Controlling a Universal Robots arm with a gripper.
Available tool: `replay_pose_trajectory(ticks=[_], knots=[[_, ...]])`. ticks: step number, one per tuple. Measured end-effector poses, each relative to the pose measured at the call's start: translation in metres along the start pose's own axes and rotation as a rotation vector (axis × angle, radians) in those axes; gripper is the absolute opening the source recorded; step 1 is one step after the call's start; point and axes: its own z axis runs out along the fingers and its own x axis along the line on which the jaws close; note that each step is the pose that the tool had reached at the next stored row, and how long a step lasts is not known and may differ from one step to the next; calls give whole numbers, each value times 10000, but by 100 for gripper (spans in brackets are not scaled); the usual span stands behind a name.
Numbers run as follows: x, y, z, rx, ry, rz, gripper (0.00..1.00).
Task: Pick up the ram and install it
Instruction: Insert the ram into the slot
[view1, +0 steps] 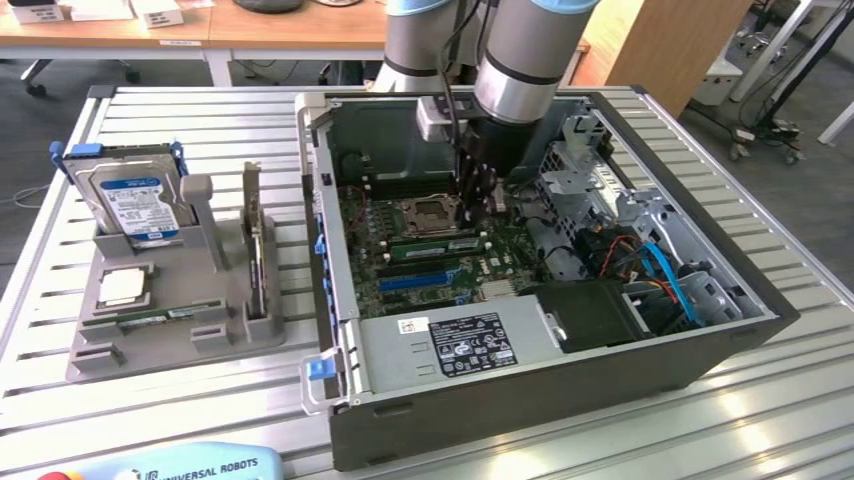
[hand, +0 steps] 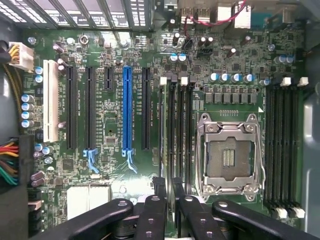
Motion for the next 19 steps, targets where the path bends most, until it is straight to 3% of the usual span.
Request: replay_pose_trajectory(ticks=[14,19], knots=[[-9,7,-235,1,0,0,19],[-10,8,-246,0,-1,0,19]])
